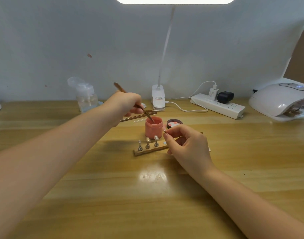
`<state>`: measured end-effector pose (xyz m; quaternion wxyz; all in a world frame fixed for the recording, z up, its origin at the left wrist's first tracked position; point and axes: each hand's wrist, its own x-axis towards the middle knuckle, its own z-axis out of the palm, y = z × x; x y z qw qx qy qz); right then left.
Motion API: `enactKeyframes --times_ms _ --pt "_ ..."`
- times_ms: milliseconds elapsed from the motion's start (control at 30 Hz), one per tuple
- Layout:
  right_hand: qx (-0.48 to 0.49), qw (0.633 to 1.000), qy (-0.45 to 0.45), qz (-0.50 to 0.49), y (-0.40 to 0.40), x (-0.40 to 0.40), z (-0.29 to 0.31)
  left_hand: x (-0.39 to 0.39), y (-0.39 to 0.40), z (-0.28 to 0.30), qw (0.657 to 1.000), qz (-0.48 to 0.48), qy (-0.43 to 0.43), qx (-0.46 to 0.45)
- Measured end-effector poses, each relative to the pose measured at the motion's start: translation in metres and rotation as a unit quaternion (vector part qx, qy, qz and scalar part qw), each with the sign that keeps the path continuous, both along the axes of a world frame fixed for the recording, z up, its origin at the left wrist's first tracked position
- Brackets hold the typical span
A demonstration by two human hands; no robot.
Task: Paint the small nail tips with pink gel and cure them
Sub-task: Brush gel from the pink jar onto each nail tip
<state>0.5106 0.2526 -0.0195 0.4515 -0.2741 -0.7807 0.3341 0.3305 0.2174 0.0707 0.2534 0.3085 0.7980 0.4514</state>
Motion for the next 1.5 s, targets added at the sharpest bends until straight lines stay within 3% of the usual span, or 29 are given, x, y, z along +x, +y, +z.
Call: enactKeyframes --times_ms 133,300,433,567,700,933,1500 --pt "0.003 1.000 -0.011 0.004 -0.001 0.001 0.001 -0.017 -0.019 -0.011 0.996 0.008 -0.085 0.015" --pt "0.006 1.000 -0.018 0.004 0.000 0.001 0.001 -0.028 -0.036 -0.015 0.992 0.024 -0.111 0.054" --pt "0.005 1.000 -0.017 0.007 0.001 0.001 0.001 -0.012 -0.052 -0.022 0.981 0.010 -0.064 0.185" --pt "0.002 1.000 -0.010 0.008 0.002 0.001 0.000 0.025 -0.084 -0.039 0.941 -0.117 0.153 0.280" --pt "0.014 1.000 -0.012 0.004 0.003 0.002 -0.001 0.046 -0.097 -0.053 0.908 -0.169 0.264 0.279" --pt "0.024 1.000 -0.010 -0.001 0.003 0.002 -0.002 0.051 -0.096 -0.066 0.893 -0.179 0.303 0.282" --pt "0.020 1.000 -0.002 0.011 0.004 0.002 -0.002 0.054 -0.097 -0.068 0.900 -0.141 0.251 0.328"
